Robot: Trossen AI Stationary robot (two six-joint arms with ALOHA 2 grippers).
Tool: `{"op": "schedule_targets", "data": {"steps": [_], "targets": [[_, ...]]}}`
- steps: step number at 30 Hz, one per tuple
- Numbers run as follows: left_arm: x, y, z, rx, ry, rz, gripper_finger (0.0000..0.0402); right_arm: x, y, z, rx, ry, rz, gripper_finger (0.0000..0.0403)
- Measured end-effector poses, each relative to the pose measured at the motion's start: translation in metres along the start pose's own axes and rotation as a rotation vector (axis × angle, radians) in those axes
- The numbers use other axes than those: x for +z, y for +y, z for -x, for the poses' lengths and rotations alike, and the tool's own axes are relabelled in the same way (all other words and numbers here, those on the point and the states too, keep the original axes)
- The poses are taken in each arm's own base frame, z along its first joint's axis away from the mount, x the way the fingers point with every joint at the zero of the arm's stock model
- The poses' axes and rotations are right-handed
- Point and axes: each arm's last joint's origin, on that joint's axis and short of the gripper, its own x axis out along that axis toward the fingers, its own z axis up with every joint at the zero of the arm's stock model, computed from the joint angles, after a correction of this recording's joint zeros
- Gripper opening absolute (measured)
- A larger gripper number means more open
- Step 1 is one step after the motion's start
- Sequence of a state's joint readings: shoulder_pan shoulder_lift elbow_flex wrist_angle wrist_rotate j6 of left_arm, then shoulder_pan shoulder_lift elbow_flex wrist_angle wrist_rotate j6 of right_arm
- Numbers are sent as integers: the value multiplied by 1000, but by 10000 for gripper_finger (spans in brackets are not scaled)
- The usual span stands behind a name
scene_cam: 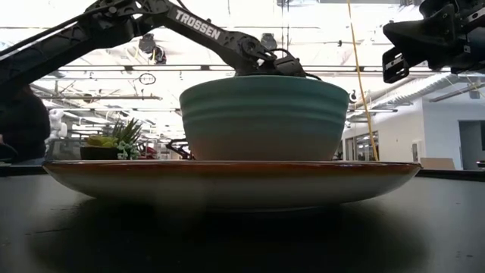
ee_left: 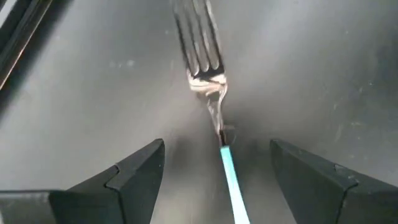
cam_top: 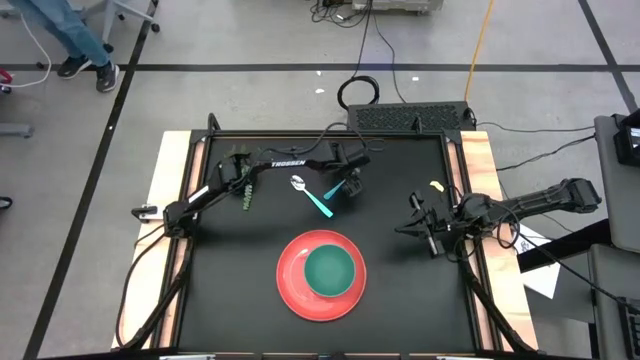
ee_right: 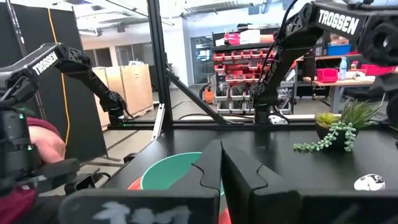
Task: Set table place
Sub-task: Put the blue fork on the orange plate to the left of the green bowl
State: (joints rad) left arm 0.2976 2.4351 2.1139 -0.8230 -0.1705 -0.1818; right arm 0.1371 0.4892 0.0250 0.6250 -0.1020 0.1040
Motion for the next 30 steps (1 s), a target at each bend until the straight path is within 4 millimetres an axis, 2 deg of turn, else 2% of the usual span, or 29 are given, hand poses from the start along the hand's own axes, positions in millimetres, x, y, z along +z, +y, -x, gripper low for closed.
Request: {"op": "schedule_targets", "data": {"steps": [4, 9, 15, 18, 30], "targets": [[2, 7, 8, 8, 41, 20, 294, -1, 0, 0, -1, 10, -1, 0], [4, 11, 13, -65, 75, 7, 294, -1, 0, 0, -2, 12, -2, 0], [-1, 14, 13, -130, 136, -26, 294, -3, 0, 0, -3, 30, 18, 0], [-5, 18, 7, -166, 159, -35, 294, -4, 0, 0, -4, 38, 27, 0], [-8, 20, 3, -163, 168, -38, 294, -2, 0, 0, -3, 23, 42, 0]]}}
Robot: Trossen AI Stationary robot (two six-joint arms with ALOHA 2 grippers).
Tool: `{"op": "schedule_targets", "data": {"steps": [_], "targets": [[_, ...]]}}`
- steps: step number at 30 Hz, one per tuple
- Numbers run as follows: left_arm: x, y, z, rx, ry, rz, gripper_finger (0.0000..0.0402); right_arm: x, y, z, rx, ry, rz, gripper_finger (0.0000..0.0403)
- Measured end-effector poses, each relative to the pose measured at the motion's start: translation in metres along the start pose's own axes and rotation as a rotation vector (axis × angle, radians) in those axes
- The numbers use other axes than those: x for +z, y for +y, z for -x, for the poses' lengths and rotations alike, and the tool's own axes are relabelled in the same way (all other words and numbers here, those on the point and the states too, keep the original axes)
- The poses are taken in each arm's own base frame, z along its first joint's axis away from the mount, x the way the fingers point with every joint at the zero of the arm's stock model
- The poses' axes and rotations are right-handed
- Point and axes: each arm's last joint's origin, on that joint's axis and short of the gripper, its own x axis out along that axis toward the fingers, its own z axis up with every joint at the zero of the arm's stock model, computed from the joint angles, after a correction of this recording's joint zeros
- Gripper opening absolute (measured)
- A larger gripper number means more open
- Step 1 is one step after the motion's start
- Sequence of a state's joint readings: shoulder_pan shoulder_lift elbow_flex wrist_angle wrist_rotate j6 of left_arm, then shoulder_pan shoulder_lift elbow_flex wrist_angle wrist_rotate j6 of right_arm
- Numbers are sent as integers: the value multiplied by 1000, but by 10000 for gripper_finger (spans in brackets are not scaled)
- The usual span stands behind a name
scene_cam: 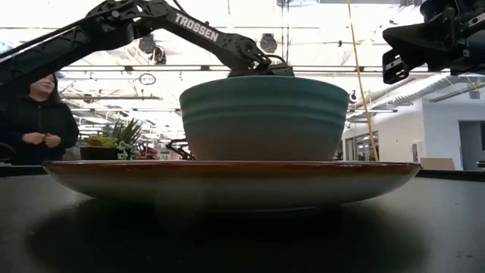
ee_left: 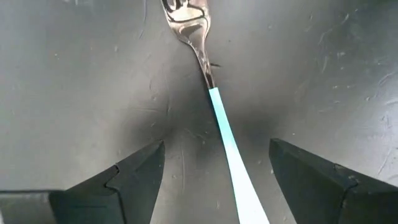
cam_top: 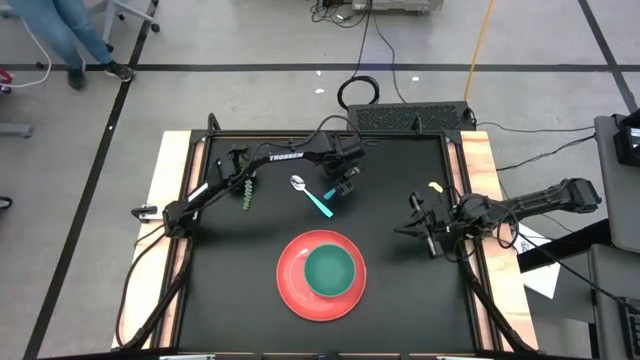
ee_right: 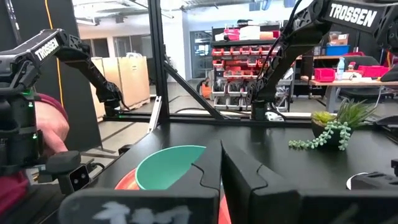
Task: Set table place
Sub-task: Put the blue fork on the orange plate to the left of the green bowl
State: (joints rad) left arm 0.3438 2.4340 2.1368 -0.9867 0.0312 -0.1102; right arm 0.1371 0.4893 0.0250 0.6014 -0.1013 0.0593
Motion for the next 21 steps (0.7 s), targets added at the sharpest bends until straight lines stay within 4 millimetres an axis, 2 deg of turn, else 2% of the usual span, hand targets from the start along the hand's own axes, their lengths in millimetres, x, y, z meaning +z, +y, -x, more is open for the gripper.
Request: {"op": "schedule_targets", "data": {"steps": [6, 21], "targets": [[-1, -2, 0, -35, 10, -10, 294, 6, 0, 0, 4, -62, 5, 0], [-4, -4, 5, -87, 66, 11, 294, 4, 0, 0, 4, -43, -55, 0]]}}
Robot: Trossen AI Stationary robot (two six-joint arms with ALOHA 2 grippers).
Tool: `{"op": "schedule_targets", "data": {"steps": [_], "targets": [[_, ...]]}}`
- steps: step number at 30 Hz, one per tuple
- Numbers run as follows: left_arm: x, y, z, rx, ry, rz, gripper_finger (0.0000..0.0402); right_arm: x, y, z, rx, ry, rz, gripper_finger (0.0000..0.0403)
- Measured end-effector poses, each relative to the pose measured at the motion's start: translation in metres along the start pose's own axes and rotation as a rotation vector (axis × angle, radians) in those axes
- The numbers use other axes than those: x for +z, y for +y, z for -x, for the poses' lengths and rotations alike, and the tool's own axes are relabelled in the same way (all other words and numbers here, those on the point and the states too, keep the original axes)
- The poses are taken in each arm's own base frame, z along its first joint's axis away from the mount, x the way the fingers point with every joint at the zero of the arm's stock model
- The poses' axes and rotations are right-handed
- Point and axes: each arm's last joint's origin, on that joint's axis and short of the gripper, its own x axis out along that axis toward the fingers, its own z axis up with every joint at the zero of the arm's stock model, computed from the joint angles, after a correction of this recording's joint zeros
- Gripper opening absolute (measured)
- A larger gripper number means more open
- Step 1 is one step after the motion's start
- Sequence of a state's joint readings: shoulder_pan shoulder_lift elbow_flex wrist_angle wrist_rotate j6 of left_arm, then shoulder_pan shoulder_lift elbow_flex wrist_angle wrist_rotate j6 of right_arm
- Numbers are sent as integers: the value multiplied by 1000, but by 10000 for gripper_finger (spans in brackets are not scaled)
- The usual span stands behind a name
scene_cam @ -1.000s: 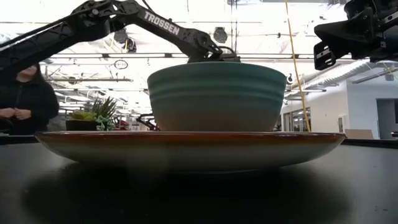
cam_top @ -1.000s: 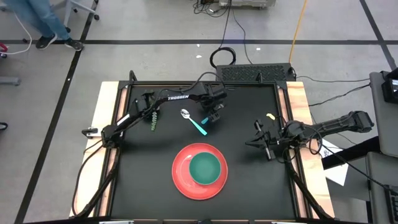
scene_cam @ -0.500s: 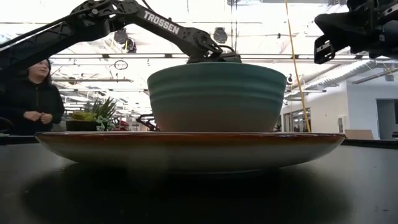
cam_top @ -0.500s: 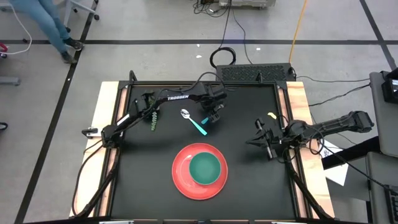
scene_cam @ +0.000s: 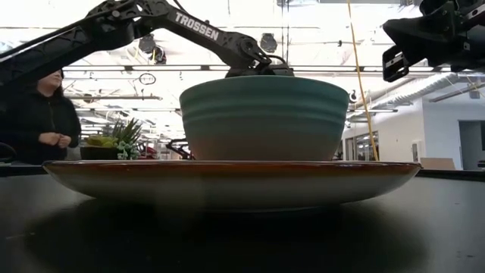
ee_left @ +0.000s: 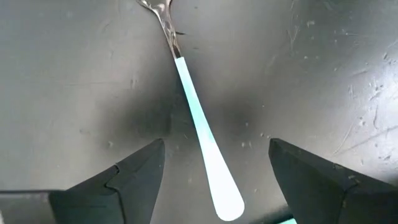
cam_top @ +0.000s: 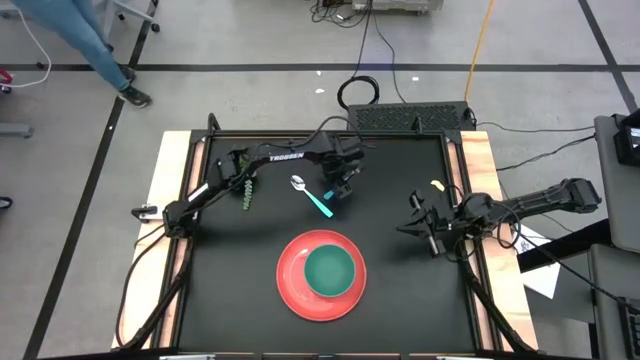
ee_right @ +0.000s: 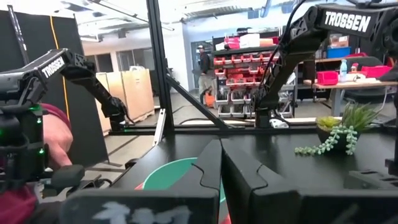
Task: Set table place
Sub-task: Put the blue fork on the orange plate to the left of the green bowl
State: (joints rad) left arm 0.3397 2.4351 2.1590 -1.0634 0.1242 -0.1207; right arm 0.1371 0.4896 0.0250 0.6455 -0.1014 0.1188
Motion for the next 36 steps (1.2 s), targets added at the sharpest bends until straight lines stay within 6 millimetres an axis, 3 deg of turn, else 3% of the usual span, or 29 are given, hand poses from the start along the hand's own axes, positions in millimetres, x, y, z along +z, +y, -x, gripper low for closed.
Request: {"op": "schedule_targets", "data": {"steps": [7, 19, 31, 36], "targets": [[6, 3, 14, -8, -21, 20, 294, 0, 0, 0, -1, 4, 2, 0], [10, 33, 20, -97, -35, 82, 294, 0, 0, 0, 0, 3, 28, 0], [8, 7, 17, -85, -37, -28, 294, 2, 0, 0, 1, -17, 80, 0], [6, 0, 15, -5, -23, -62, 294, 2, 0, 0, 1, -17, 80, 0]]}}
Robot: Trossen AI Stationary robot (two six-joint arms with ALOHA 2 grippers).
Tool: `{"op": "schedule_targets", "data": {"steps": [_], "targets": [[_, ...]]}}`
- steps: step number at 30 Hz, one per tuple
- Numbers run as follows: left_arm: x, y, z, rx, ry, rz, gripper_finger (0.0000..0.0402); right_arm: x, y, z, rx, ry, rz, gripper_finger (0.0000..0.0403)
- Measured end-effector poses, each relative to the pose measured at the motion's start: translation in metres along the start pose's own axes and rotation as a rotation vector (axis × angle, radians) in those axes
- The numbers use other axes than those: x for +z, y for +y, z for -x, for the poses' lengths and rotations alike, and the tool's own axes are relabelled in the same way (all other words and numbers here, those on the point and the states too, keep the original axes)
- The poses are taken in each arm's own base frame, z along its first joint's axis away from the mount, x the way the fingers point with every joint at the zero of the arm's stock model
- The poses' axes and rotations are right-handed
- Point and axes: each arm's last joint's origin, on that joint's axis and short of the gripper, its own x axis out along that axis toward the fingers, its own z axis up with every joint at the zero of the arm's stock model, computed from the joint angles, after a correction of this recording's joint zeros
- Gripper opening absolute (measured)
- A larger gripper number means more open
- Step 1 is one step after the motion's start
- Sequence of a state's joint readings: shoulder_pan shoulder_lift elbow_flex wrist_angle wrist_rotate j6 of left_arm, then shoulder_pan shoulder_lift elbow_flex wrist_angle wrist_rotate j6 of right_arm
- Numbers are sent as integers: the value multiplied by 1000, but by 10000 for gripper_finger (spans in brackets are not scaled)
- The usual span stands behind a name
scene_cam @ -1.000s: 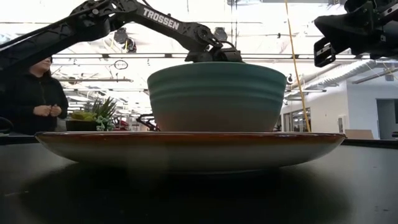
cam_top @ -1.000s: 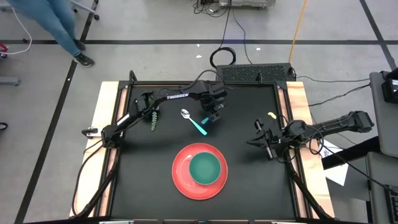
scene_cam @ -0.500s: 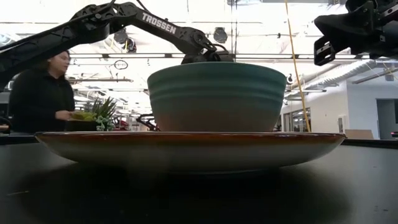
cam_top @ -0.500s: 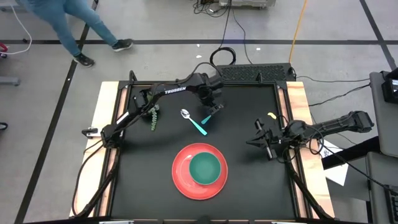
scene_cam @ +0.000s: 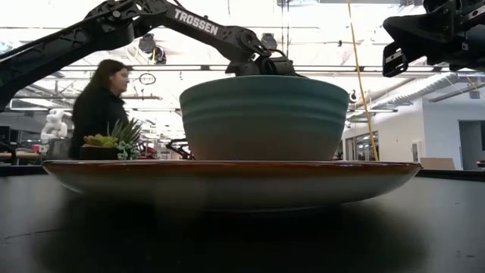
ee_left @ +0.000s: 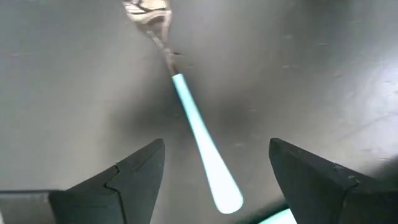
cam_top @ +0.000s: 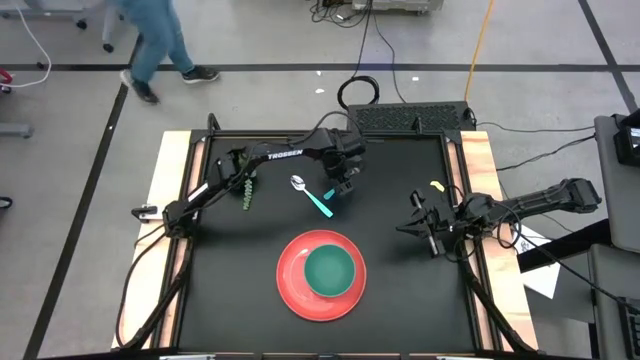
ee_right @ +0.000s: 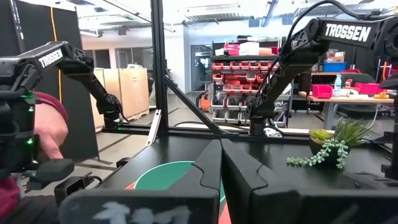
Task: Set table place
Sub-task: Put the blue fork on the orange plate to the left of the green bowl
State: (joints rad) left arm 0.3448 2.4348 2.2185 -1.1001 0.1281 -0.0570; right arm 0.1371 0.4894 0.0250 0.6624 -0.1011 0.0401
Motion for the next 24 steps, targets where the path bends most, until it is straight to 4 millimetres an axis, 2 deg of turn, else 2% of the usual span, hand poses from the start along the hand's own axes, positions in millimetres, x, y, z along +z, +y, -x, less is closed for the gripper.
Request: {"op": "schedule_targets", "data": {"steps": [4, 10, 24], "targets": [[-2, 1, -4, 51, 11, -2, 294, 0, 0, 0, 0, 0, 0, 0], [-14, 4, -22, 89, 81, -12, 294, 0, 0, 0, 0, 0, 0, 0], [-12, -1, -23, 101, 51, -22, 294, 1, 0, 0, 0, -9, 1, 0]]}}
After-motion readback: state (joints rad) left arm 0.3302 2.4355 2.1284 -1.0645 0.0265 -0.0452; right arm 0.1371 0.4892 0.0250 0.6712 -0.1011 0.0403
